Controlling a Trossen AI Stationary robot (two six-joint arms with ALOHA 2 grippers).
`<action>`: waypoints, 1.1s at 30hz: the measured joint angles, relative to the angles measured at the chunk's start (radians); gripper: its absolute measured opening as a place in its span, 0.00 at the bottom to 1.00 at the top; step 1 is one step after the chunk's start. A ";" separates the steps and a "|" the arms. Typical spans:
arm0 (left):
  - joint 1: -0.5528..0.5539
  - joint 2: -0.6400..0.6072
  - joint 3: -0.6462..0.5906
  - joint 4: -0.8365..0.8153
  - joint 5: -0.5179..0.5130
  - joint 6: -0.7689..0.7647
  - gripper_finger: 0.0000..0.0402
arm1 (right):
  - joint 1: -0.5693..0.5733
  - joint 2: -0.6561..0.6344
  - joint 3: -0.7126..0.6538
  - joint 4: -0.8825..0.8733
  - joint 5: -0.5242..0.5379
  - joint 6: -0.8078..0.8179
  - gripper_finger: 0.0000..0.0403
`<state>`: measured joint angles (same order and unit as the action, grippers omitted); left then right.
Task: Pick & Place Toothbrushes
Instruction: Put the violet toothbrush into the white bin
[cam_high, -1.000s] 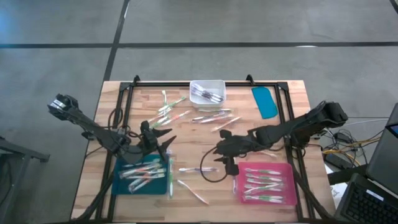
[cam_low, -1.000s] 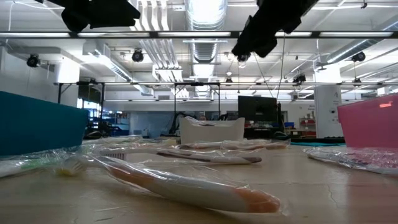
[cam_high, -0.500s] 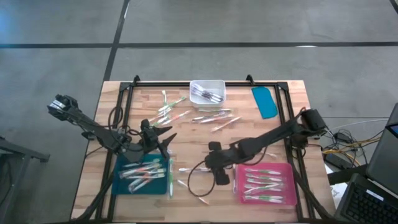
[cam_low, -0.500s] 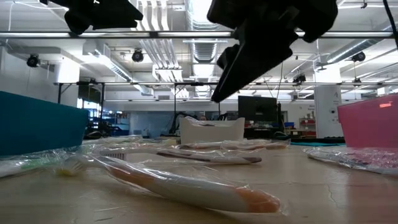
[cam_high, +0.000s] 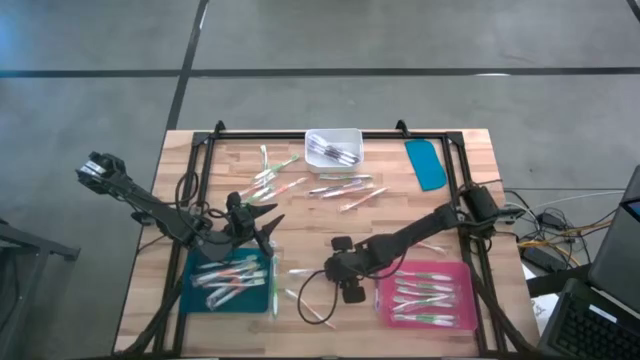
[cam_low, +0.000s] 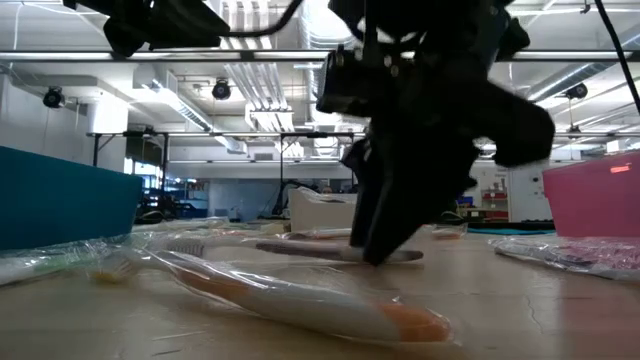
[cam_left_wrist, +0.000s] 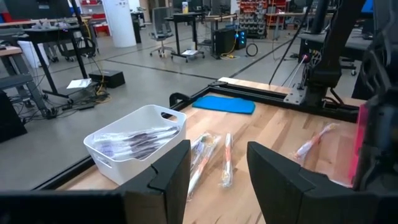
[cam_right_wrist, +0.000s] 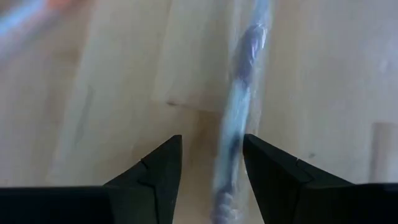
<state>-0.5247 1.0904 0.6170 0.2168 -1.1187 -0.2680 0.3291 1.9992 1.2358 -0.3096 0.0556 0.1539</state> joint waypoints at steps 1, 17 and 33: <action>0.000 0.000 0.000 0.000 0.000 0.000 0.41 | -0.001 0.010 0.000 0.001 0.002 0.000 0.40; 0.000 0.000 0.000 0.000 0.000 -0.001 0.41 | -0.007 0.030 0.000 0.009 0.082 -0.008 0.16; 0.000 0.000 0.000 -0.002 0.000 -0.001 0.41 | -0.082 -0.194 0.004 -0.326 0.259 -0.074 0.04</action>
<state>-0.5247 1.0904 0.6167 0.2153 -1.1191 -0.2691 0.2475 1.8052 1.2393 -0.6356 0.3149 0.0802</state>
